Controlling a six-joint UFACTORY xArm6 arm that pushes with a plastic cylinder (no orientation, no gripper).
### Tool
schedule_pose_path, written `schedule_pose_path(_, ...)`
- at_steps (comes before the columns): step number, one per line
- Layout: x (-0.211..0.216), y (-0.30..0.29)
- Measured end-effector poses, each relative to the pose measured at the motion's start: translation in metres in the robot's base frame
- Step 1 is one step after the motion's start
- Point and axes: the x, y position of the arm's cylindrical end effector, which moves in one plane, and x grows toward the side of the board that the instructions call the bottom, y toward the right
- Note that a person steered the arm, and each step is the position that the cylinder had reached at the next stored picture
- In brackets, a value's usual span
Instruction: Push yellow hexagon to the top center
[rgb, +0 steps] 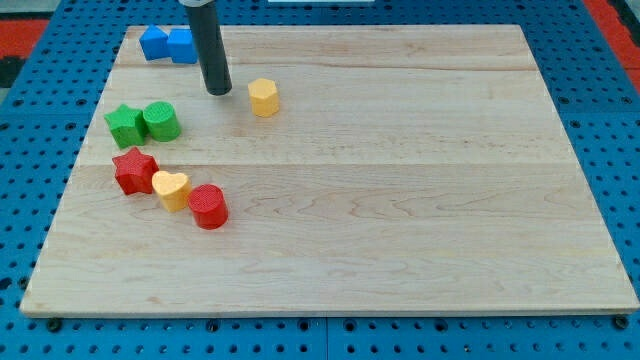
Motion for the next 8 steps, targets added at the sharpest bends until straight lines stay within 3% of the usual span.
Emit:
schedule_pose_path(2, 0.0, 0.074)
schedule_pose_path(4, 0.037, 0.02)
schedule_pose_path(5, 0.064, 0.044)
schedule_pose_path(7, 0.027, 0.138)
schedule_pose_path(8, -0.003, 0.134)
